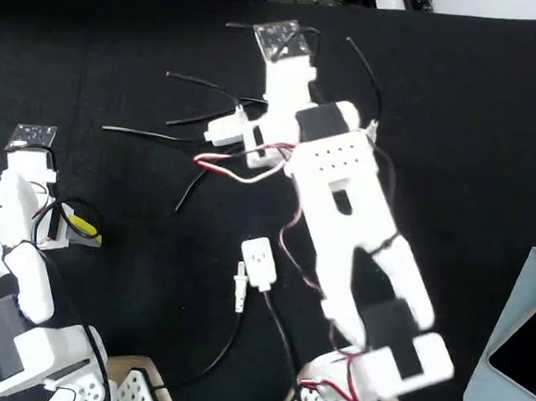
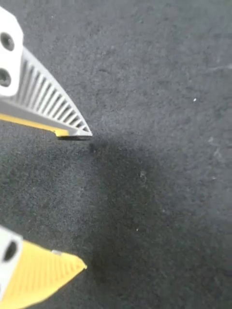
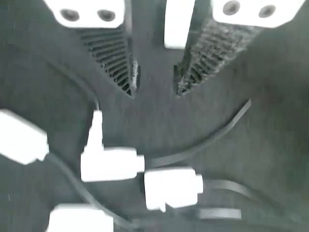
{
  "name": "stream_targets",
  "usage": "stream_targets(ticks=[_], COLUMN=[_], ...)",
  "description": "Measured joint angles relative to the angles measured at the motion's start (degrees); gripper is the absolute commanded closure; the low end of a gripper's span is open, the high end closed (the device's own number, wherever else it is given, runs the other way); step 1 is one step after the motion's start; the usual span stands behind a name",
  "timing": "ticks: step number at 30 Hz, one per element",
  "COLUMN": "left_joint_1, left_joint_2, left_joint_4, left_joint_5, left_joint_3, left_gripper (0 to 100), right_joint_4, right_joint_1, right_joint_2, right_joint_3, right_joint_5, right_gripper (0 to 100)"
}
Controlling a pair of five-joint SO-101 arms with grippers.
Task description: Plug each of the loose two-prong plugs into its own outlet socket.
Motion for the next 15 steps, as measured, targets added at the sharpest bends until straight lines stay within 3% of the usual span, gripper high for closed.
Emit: stream_targets(ticks=[6,15], left_joint_1=[0.00,6.42], left_joint_2=[-8.97,-26.90], left_joint_4=[0.00,0.00], left_joint_5=[5.27,8.09], left_joint_3=[1.67,10.81], left_gripper=[64,94], right_joint_4=[0.44,-11.16], right_joint_1=[-0.18,-0.18], right_joint_2=[-7.91,-21.80], right_joint_3=[17.49,41.58], right_joint_5=[0.00,0.00], right_gripper=[88.8,88.7])
